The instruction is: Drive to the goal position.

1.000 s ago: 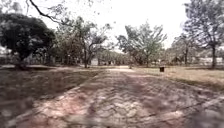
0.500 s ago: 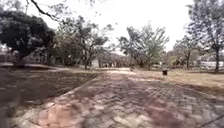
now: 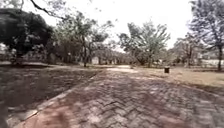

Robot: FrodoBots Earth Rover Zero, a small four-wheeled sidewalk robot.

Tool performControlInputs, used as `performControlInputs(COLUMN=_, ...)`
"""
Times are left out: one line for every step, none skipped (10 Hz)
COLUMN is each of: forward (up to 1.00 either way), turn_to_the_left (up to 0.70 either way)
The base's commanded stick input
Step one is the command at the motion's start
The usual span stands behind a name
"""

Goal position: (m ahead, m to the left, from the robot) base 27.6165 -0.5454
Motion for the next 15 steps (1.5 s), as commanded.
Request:
performControlInputs(forward=0.7, turn_to_the_left=0.0)
performControlInputs(forward=0.7, turn_to_the_left=0.0)
performControlInputs(forward=0.7, turn_to_the_left=0.0)
performControlInputs(forward=0.7, turn_to_the_left=0.0)
performControlInputs(forward=0.7, turn_to_the_left=0.0)
performControlInputs(forward=0.7, turn_to_the_left=0.0)
performControlInputs(forward=0.7, turn_to_the_left=0.0)
performControlInputs(forward=0.7, turn_to_the_left=0.0)
performControlInputs(forward=0.7, turn_to_the_left=0.0)
performControlInputs(forward=0.7, turn_to_the_left=0.0)
performControlInputs(forward=0.7, turn_to_the_left=0.0)
performControlInputs(forward=0.7, turn_to_the_left=0.0)
performControlInputs(forward=0.7, turn_to_the_left=0.0)
performControlInputs(forward=0.7, turn_to_the_left=0.0)
performControlInputs(forward=0.7, turn_to_the_left=0.0)
